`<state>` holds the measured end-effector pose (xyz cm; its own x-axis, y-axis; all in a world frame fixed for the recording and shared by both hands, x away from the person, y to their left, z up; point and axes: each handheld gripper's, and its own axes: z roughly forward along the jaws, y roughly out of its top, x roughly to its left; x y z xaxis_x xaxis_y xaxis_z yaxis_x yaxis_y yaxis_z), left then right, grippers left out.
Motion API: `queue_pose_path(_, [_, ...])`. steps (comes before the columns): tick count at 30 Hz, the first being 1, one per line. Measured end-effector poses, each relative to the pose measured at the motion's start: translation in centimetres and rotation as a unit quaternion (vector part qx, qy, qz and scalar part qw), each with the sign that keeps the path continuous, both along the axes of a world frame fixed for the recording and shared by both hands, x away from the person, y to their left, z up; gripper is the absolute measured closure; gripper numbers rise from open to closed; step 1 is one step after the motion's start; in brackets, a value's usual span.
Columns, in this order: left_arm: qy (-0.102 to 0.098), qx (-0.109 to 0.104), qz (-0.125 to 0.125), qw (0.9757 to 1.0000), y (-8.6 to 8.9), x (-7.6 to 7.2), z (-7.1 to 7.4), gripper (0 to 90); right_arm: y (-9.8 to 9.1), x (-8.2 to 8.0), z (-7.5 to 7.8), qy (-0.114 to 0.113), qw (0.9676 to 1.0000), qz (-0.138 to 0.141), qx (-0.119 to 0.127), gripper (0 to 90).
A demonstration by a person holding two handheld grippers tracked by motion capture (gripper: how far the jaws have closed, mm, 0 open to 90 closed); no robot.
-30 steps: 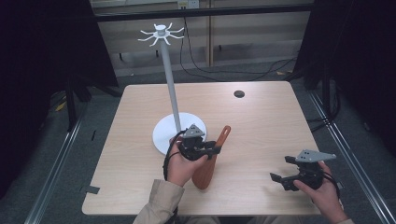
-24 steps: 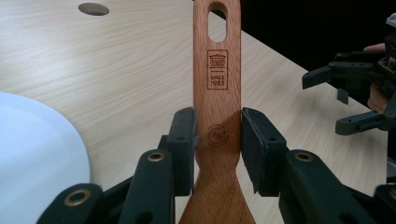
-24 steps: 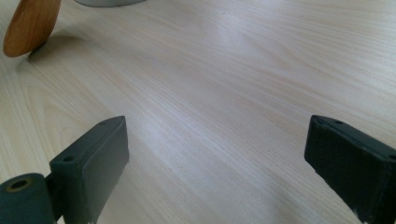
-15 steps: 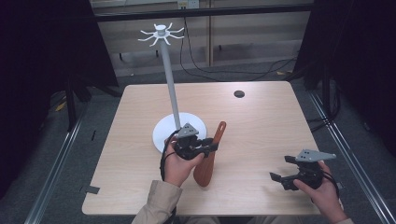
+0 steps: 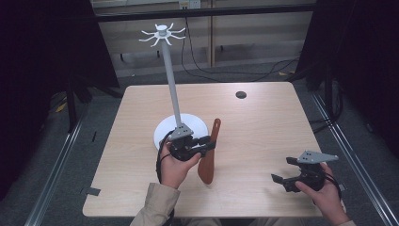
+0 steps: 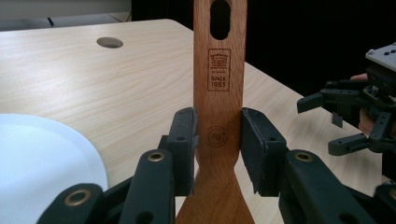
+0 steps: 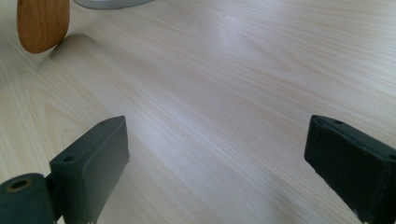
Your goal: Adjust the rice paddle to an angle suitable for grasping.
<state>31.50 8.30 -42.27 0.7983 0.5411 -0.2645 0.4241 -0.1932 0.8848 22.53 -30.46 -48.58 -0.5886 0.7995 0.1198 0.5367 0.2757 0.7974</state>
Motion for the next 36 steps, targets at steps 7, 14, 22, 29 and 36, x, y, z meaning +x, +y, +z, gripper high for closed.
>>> queue_pose_path(7, [-0.016, 0.0, 0.004, 0.9999, 0.3, -0.3, 0.3, 66.5, 0.0, 0.0, 0.0, 0.001, 1.0, 0.002, -0.001, 6.5])
queue_pose_path(14, [-0.031, -0.014, 0.014, 0.9993, 0.8, -0.5, 0.8, 66.4, 0.1, -0.1, 0.0, -0.001, 1.0, 0.0, -0.001, 6.6])
queue_pose_path(22, [-0.041, -0.028, 0.027, 0.9984, 1.3, -0.6, 1.7, 66.4, 0.1, -0.1, 0.1, -0.004, 1.0, 0.002, -0.002, 6.5])
queue_pose_path(29, [-0.055, -0.036, 0.04, 0.997, 2.0, -0.6, 2.7, 66.4, 0.2, 0.0, 0.0, -0.006, 1.0, -0.001, -0.002, 5.8])
queue_pose_path(36, [-0.073, -0.04, 0.057, 0.995, 3.0, -0.7, 4.4, 66.4, 0.3, 0.1, 0.2, -0.011, 0.9999, 0.001, -0.002, 5.9])
